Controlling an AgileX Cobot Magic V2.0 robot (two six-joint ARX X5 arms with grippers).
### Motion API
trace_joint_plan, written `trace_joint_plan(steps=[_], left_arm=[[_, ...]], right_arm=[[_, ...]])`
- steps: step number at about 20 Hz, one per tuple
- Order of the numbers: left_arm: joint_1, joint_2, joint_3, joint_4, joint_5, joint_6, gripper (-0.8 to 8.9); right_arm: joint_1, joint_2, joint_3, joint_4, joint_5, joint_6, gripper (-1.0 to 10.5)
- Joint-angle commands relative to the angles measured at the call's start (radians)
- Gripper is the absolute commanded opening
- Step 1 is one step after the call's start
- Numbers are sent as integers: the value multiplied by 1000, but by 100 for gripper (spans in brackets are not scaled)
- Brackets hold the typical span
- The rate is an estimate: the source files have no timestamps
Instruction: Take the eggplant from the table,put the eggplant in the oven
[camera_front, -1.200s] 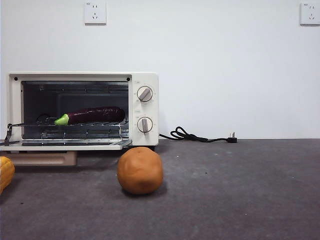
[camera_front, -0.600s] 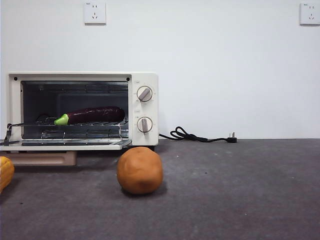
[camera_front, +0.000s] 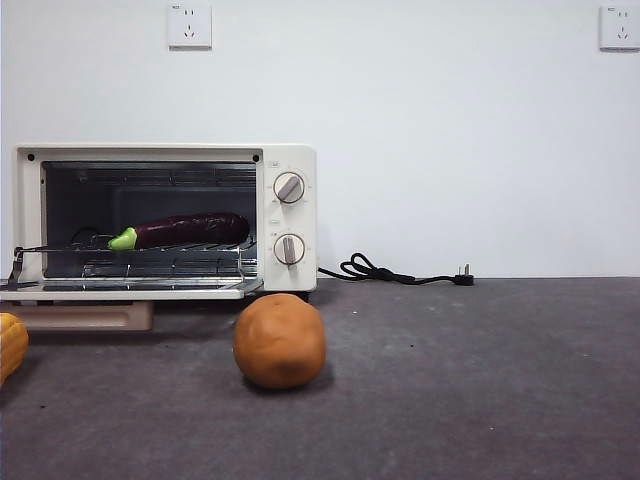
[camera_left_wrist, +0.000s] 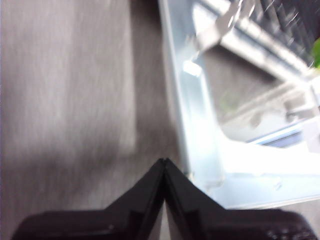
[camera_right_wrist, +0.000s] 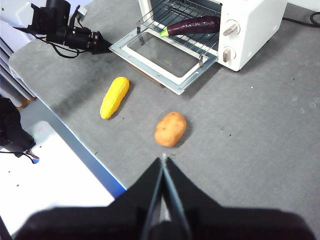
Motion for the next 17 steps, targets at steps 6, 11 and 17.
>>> trace_joint_plan(steps=[6, 11, 17], left_arm=[[-9, 9, -10, 76, 86, -77, -8], [-9, 8, -9, 130, 149, -137, -8], [-9, 6, 6, 174, 193, -192, -8]], right_arm=[[0, 0, -4, -23, 6, 15, -12], [0, 1, -4, -23, 6, 16, -12], [0, 1, -5, -23, 6, 19, -12]])
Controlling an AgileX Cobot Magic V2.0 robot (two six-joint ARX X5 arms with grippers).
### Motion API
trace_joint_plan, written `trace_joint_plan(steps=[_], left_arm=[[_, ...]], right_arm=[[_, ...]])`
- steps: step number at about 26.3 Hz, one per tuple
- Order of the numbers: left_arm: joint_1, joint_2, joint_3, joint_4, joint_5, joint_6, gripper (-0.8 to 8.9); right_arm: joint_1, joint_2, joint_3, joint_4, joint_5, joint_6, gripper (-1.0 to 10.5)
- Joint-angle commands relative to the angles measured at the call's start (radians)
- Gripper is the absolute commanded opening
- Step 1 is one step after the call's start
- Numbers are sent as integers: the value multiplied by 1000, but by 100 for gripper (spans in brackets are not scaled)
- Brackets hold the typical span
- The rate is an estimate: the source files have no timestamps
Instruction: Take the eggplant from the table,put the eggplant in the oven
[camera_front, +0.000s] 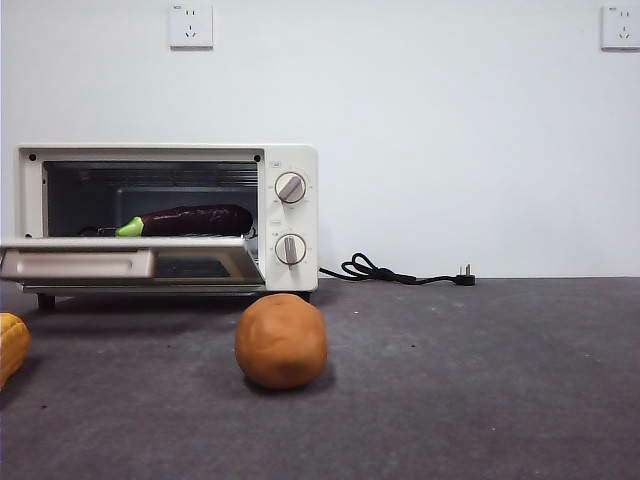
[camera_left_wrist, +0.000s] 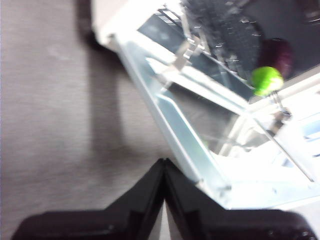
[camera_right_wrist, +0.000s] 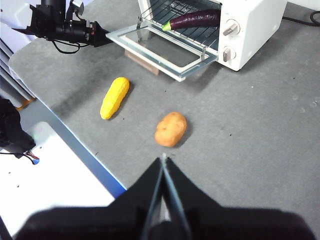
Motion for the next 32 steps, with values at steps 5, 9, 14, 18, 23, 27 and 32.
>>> trace_joint_plan(steps=[5, 9, 14, 18, 23, 27, 32], left_arm=[[-10, 5, 29, 8, 63, -36, -8], [-10, -4, 43, 18, 63, -50, -8], [-10, -10, 76, 22, 64, -64, -8], [-12, -11, 116, 22, 81, -78, -7], [-13, -11, 162, 21, 81, -80, -7], [-19, -11, 198, 23, 72, -80, -7], [-47, -11, 251, 29, 17, -79, -7]], right_arm=[[1, 0, -6, -23, 12, 10, -12], [0, 3, -10, -23, 15, 10, -12], [0, 13, -14, -23, 15, 9, -12], [1, 21, -14, -23, 15, 5, -12], [0, 31, -14, -23, 15, 2, -12], [0, 32, -14, -23, 15, 2, -12], [0, 32, -14, -23, 15, 3, -12]])
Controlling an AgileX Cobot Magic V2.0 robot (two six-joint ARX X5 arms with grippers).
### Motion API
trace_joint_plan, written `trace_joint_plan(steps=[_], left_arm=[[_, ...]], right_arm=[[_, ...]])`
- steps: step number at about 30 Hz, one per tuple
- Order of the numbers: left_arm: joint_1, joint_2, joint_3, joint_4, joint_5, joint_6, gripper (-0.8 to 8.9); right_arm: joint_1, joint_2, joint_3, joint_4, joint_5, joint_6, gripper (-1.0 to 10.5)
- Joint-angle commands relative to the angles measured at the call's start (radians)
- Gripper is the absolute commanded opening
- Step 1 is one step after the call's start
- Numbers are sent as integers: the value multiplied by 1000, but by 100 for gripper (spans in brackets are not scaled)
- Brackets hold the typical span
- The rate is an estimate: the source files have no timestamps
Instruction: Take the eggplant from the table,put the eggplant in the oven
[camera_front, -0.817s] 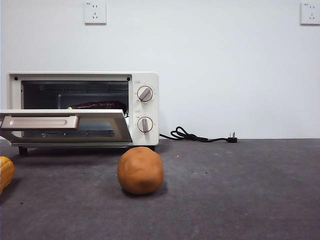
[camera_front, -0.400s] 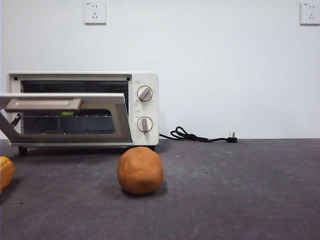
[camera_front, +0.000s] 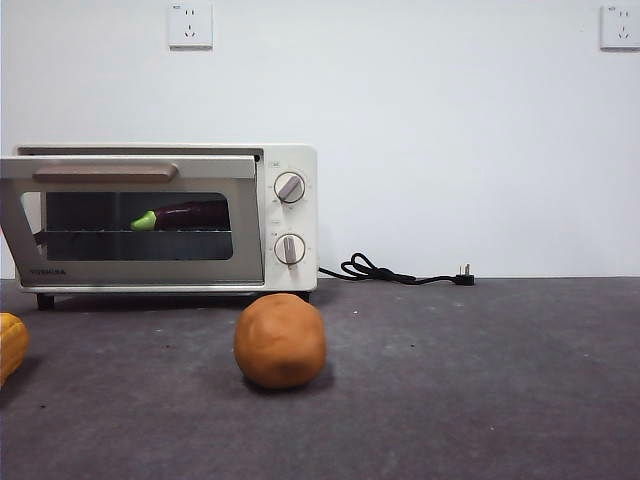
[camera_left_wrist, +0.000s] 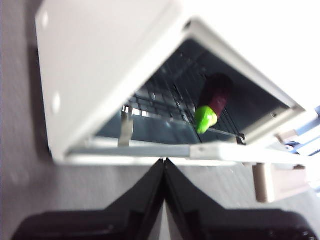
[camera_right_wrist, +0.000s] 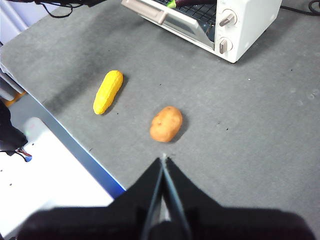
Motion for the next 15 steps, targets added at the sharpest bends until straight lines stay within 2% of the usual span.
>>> trace_joint_plan(steps=[1, 7, 15], left_arm=[[-23, -5, 31, 19, -16, -5, -7], [-79, -5, 117, 18, -114, -2, -7], [-126, -25, 193, -67, -119, 0, -7]], right_arm=[[0, 0, -8, -23, 0, 1, -12], [1, 0, -8, -23, 0, 8, -12], [1, 0, -8, -23, 0, 8, -12]])
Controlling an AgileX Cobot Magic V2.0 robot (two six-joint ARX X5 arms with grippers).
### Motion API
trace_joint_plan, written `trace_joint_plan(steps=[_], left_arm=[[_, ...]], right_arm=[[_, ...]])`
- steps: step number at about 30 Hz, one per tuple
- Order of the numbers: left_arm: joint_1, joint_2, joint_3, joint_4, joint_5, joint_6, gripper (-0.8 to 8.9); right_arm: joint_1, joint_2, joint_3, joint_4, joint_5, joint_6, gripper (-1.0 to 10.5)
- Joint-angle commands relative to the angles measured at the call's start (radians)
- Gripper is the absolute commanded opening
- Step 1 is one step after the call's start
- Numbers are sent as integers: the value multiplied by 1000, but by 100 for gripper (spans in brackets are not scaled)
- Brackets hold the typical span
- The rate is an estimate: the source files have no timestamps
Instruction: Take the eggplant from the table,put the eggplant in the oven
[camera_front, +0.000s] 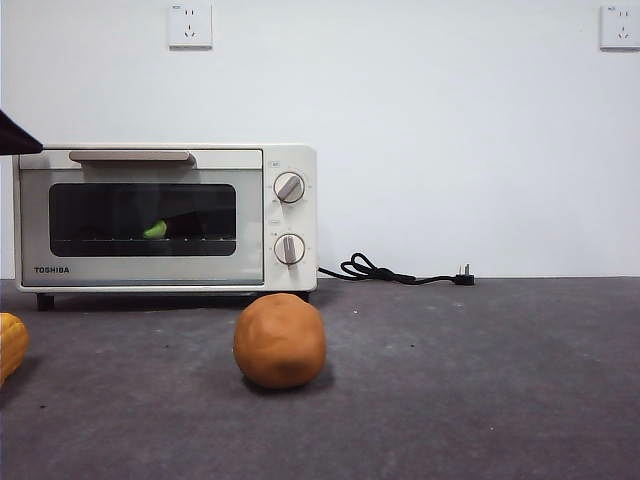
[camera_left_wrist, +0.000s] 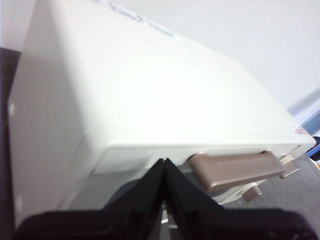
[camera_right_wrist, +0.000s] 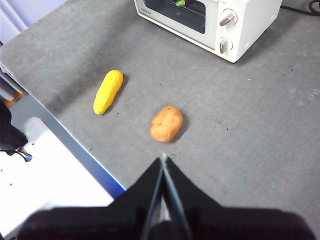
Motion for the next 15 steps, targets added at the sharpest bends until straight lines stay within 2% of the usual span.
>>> trace_joint_plan(steps=[1, 8, 11, 15], left_arm=[[-11, -30, -2, -32, 2, 0, -7], [-19, -151, -2, -156, -28, 57, -6], [-19, -227, -2, -220, -69, 58, -6], [-29, -337, -2, -334, -74, 59, -6]], right_arm=[[1, 0, -8, -23, 0, 8, -12], [0, 0, -8, -23, 1, 8, -12], [0, 0, -8, -23, 1, 7, -12], [1, 0, -8, -23, 1, 7, -11]])
